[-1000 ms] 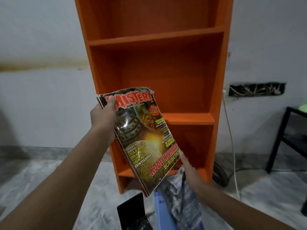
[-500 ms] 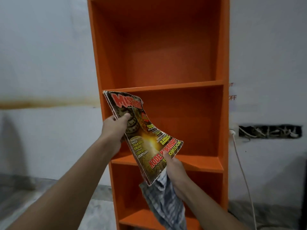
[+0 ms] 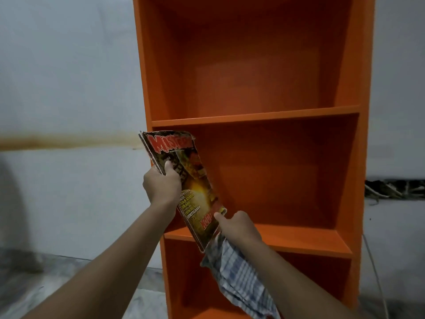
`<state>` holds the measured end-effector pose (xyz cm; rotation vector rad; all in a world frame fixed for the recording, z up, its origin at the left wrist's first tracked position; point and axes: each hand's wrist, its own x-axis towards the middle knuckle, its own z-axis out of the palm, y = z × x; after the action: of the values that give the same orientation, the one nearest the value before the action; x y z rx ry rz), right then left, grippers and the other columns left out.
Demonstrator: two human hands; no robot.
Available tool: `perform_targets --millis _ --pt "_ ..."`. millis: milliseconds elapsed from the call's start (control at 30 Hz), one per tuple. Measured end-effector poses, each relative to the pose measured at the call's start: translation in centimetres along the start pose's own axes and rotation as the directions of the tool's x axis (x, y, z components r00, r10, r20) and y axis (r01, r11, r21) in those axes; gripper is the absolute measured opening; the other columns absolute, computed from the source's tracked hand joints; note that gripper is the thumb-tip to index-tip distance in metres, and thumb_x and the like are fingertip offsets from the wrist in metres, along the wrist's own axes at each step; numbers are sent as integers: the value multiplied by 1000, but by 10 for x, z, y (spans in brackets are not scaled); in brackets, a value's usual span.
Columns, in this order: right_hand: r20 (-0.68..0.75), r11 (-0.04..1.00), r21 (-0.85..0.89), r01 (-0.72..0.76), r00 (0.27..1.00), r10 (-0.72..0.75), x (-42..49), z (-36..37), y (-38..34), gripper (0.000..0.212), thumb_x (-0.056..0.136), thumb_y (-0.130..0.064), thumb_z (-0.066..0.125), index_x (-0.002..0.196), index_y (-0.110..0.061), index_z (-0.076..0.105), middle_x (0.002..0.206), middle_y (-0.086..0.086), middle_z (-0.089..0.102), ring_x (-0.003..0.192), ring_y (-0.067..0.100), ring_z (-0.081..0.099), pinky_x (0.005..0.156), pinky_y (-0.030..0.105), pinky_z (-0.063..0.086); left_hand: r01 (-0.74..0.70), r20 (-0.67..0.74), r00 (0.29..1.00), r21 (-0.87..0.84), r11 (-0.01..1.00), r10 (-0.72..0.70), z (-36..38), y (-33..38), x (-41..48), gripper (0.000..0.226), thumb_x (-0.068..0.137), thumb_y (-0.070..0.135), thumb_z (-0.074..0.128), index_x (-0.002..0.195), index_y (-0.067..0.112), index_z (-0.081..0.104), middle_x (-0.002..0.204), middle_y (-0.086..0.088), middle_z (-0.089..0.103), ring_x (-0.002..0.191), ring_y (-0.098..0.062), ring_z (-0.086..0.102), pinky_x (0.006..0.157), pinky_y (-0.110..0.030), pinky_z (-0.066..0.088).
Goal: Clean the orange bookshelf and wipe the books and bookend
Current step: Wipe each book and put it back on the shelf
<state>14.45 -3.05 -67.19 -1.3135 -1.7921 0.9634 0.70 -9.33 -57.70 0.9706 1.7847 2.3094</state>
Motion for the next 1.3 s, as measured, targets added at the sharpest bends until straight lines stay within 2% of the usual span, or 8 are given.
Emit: perform_targets --millis 67,133,267,400,633,900,1000,1300 --pt "21 997 -50 50 999 -49 13 10 -6 51 94 -59 54 123 -19 59 79 2 64 62 19 54 60 34 42 -57 11 998 23 998 57 8 -7 16 25 103 27 48 93 6 60 76 -1 58 63 -14 54 52 -25 41" --pt "65 987 -104 123 991 -117 19 14 -12 64 90 -66 53 138 -23 52 109 -4 69 83 16 64 74 36 53 -83 10 997 24 996 83 18 -12 25 21 104 26 47 95 10 58 76 3 57 64 -9 54 51 -23 38" --pt "230 929 -237 286 945 -232 33 22 -23 46 86 -71 52 119 -40 63 88 -13 67 73 15 62 65 34 45 -147 73 987 68 987 142 38 -37 44 23 105 23 45 89 12 58 68 2 54 54 -8 47 47 -18 32" --pt "317 867 -403 294 933 -169 54 42 -25 68 76 -78 59 126 -33 57 92 -6 69 81 19 64 72 37 50 -160 113 982 86 983 150 51 -66 57 24 105 22 45 86 12 57 69 2 55 53 -8 45 45 -13 32" --pt "223 798 -506 327 944 -245 81 81 -23 44 88 -53 57 64 -20 41 57 -2 43 50 22 42 54 30 36 -79 186 982 240 968 34 55 -86 86 15 103 21 47 100 12 59 86 -7 62 68 -20 59 56 -26 43" --pt "218 708 -551 443 895 -390 96 96 -20 38 95 -53 50 113 -20 59 98 5 69 91 31 66 70 36 49 -6 290 948 419 908 -128 50 -92 87 18 102 16 50 117 11 57 108 -8 63 89 -25 64 70 -28 51" --pt "234 704 -592 393 919 -317 99 92 -17 47 89 -64 55 105 -20 63 94 4 69 88 30 65 68 34 46 -19 227 971 367 930 -70 55 -95 82 24 102 15 49 124 10 57 114 -5 61 98 -25 62 81 -32 47" --pt "267 739 -580 341 937 -224 115 86 -12 41 90 -59 57 93 -19 55 94 3 66 86 31 62 73 39 45 -31 227 973 333 942 -48 57 -103 84 25 103 16 47 126 12 55 107 -5 61 77 -16 56 62 -23 44"
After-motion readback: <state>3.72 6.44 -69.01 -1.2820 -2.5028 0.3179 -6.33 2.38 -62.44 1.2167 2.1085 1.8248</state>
